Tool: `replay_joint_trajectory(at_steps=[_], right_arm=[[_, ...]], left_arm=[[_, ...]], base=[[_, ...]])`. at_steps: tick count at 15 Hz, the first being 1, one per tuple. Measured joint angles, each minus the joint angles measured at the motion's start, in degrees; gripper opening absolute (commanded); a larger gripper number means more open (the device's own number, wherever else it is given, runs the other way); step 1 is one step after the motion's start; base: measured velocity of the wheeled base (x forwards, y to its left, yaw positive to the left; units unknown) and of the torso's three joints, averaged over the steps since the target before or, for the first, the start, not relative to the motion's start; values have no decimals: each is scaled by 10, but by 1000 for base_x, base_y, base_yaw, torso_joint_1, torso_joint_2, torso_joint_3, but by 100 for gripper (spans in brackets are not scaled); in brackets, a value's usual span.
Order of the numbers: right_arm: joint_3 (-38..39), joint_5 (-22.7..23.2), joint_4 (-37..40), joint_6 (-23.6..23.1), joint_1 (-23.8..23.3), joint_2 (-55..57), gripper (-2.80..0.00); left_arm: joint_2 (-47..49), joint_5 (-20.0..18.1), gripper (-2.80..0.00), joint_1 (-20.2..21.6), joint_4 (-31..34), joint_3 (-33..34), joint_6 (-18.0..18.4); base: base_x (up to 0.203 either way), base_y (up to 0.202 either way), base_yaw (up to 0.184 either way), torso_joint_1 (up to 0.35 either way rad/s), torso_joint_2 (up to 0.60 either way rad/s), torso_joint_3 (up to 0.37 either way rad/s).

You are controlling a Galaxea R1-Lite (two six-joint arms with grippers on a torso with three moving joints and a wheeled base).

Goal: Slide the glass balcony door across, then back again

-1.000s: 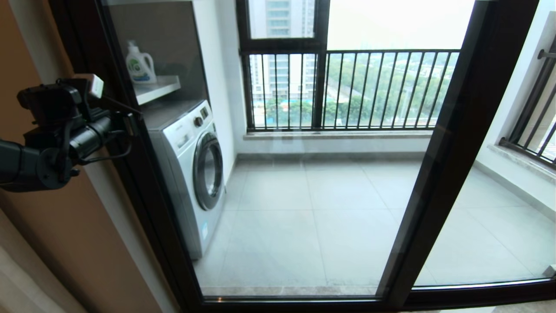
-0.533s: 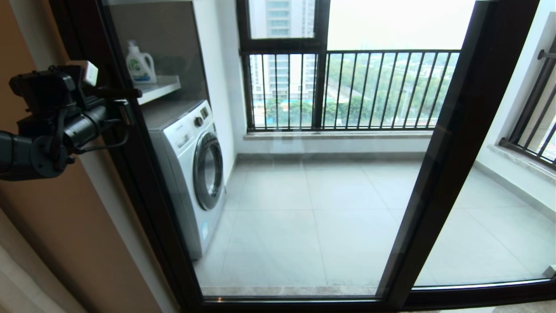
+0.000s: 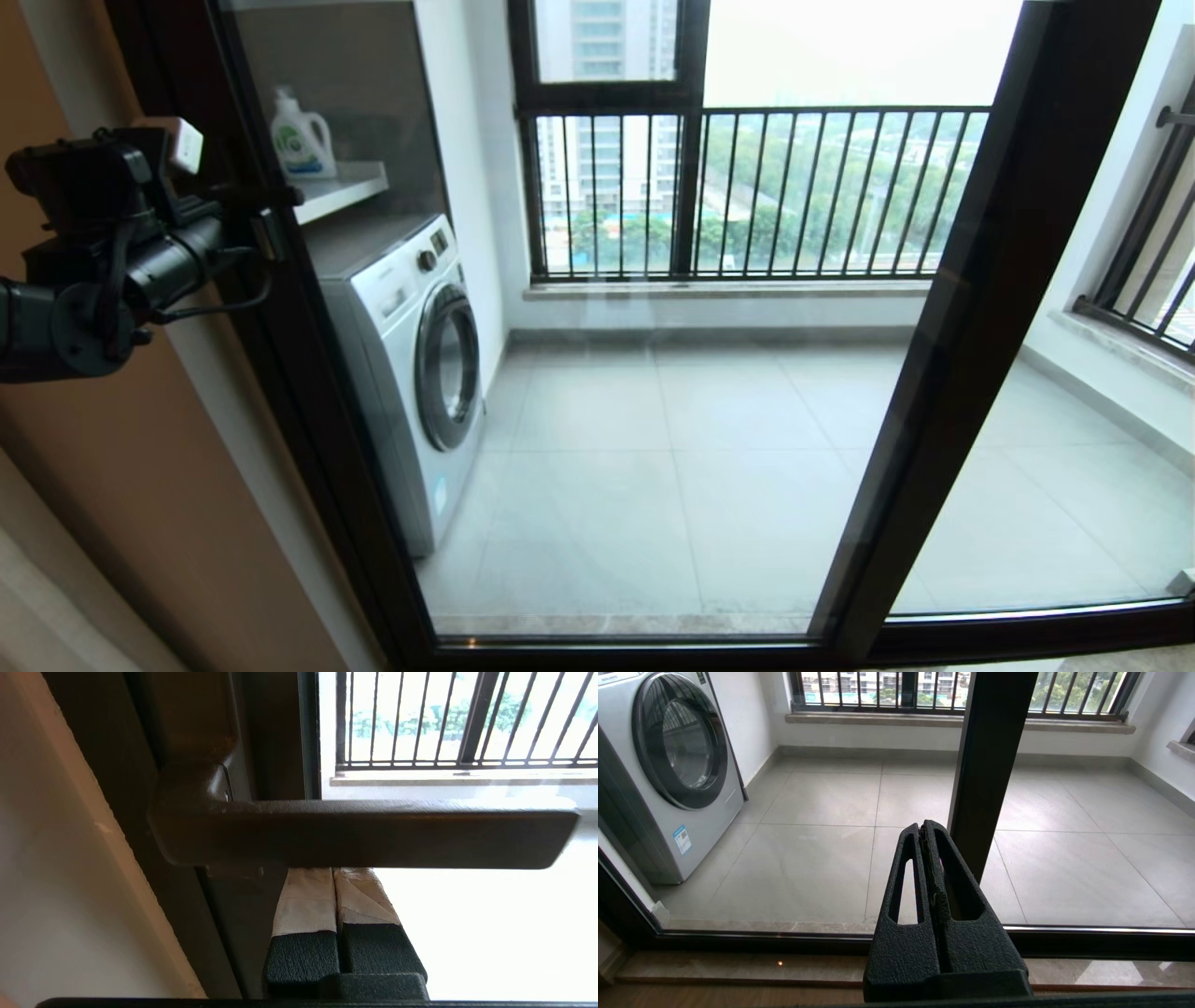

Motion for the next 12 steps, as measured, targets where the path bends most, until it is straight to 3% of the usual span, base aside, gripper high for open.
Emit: replay_joint_trajectory(at_steps=[5,12], right_arm=[[0,0,0,0,0,0,-280],[0,0,0,0,0,0,-280]], left_arm=[[-85,-14,-280,0,-5,137,-15],[-362,-157,-280,1,-2,367,-115]], base=[[0,0,0,0,0,0],[0,0,0,0,0,0]])
